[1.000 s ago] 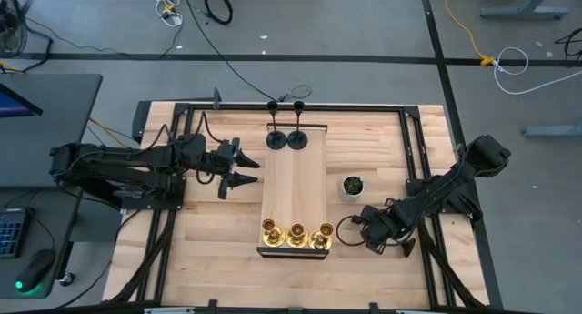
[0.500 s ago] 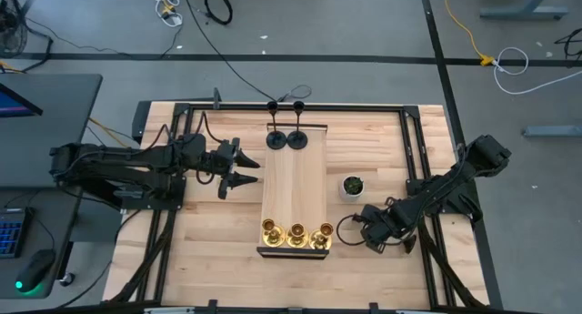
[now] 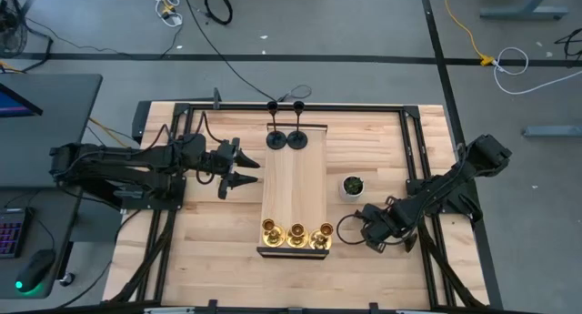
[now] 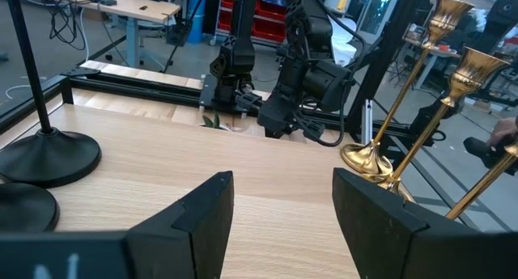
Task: Pick & Place candle stick holders
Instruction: Put the black candle holder on the shelf aligned with the other black candle holders
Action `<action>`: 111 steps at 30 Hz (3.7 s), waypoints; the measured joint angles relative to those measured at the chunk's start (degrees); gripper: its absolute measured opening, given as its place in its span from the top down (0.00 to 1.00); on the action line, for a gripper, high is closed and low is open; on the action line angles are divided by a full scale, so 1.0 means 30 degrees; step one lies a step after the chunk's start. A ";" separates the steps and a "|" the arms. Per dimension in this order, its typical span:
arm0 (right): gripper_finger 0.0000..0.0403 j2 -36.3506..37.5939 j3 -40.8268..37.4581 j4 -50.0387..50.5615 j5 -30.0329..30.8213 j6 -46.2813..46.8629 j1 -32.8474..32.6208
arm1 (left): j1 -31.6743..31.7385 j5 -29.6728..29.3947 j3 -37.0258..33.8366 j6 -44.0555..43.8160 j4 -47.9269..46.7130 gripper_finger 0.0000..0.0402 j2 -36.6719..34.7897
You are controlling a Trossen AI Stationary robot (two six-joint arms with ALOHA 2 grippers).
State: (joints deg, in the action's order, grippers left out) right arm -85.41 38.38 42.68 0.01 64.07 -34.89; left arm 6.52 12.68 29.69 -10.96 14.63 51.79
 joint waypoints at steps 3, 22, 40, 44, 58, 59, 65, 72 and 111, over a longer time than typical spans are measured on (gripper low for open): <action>0.99 0.0057 0.0004 0.0001 -0.0015 -0.0015 0.0000 | 0.0000 0.0001 0.0000 0.0000 0.0000 0.48 0.0003; 1.00 0.4920 0.2763 0.4597 0.3556 -0.1281 -0.0036 | -0.0005 -0.0006 0.0000 0.0000 -0.0007 0.47 -0.0001; 1.00 0.9009 0.4346 0.1368 1.8974 -0.6216 -0.0029 | 0.0002 -0.0006 0.0000 0.0029 -0.0007 0.48 0.0000; 1.00 0.9027 0.4346 -0.1381 2.2931 -0.9052 -0.0022 | -0.0001 -0.0006 0.0000 0.0050 -0.0007 0.48 -0.0001; 1.00 0.9111 0.3385 -0.9758 2.1783 -1.8153 0.1453 | -0.0001 -0.0006 0.0000 0.0466 0.0000 0.48 0.0002; 1.00 0.9135 0.2967 -1.1652 2.0764 -1.9499 0.1868 | 0.0002 -0.0006 0.0000 0.0466 0.0000 0.47 -0.0001; 1.00 0.9129 0.0077 -2.1991 1.2496 -2.5507 0.5446 | -0.0005 0.0000 0.0000 0.0286 -0.0009 0.47 -0.0001; 1.00 0.9109 -0.1458 -2.5279 0.6957 -2.4686 0.9919 | -0.0005 0.0001 0.0000 0.0080 -0.0100 0.48 -0.0001; 1.00 0.1394 -0.2393 -3.3591 -0.3260 -2.1691 1.9403 | 0.0002 -0.0006 0.0000 0.0379 -0.0102 0.47 0.0000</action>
State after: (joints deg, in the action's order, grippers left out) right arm -81.22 31.20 -58.10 -9.77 -1.00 23.32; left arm 6.52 12.67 29.69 -9.82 14.33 51.79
